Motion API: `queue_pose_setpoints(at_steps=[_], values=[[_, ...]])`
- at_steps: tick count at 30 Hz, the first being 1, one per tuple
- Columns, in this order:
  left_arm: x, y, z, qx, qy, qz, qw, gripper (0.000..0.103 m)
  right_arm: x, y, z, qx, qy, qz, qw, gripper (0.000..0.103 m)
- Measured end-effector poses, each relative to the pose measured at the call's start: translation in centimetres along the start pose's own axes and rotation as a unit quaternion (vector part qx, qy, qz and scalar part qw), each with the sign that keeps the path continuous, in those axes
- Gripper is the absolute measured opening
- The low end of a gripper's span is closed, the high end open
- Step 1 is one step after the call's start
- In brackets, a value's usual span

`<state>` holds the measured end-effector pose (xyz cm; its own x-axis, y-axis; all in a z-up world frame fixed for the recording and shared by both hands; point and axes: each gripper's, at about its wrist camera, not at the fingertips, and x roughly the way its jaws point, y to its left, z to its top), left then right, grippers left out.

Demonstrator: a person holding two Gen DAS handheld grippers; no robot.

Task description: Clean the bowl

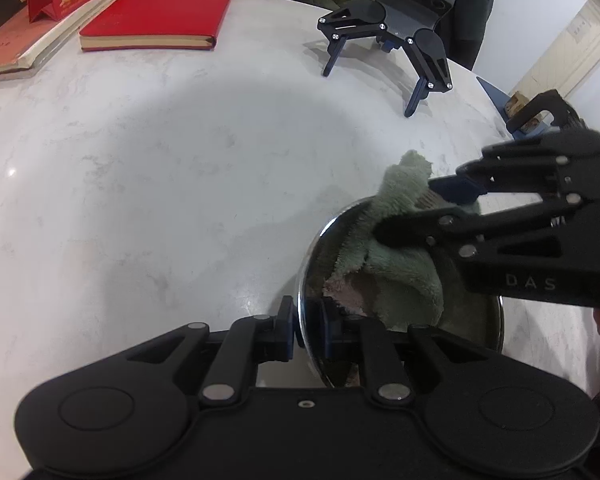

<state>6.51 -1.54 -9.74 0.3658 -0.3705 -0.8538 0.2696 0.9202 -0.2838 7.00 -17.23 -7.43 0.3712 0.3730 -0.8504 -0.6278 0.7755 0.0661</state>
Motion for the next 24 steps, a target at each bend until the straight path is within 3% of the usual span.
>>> queue_pose_setpoints(at_steps=[6, 10, 13, 15, 19, 24], values=[[0.1, -0.1, 0.0, -0.004, -0.006, -0.005, 1.0000, 0.013, -1.9, -0.6, -4.5, 0.049, 0.036, 0.007, 0.998, 0.026], [0.1, -0.2, -0.1, 0.005, -0.005, -0.003, 1.0000, 0.013, -0.9, 0.3, -1.7, 0.003, 0.018, -0.019, 1.000, 0.026], [0.0, -0.2, -0.3, 0.004, -0.007, 0.000, 1.0000, 0.013, -0.2, 0.4, 0.2, 0.004, 0.004, -0.006, 1.000, 0.026], [0.0, -0.2, -0.5, -0.003, -0.012, -0.001, 0.9999, 0.014, -0.5, 0.4, -0.3, 0.010, 0.004, -0.008, 1.000, 0.026], [0.0, 0.0, -0.9, -0.020, -0.022, -0.005, 0.9995, 0.015, -1.6, 0.1, -4.5, 0.087, 0.035, -0.006, 0.996, 0.026], [0.0, -0.1, -0.6, -0.018, -0.020, -0.013, 0.9996, 0.016, -3.0, 0.1, -7.9, 0.193, 0.025, 0.019, 0.981, 0.027]])
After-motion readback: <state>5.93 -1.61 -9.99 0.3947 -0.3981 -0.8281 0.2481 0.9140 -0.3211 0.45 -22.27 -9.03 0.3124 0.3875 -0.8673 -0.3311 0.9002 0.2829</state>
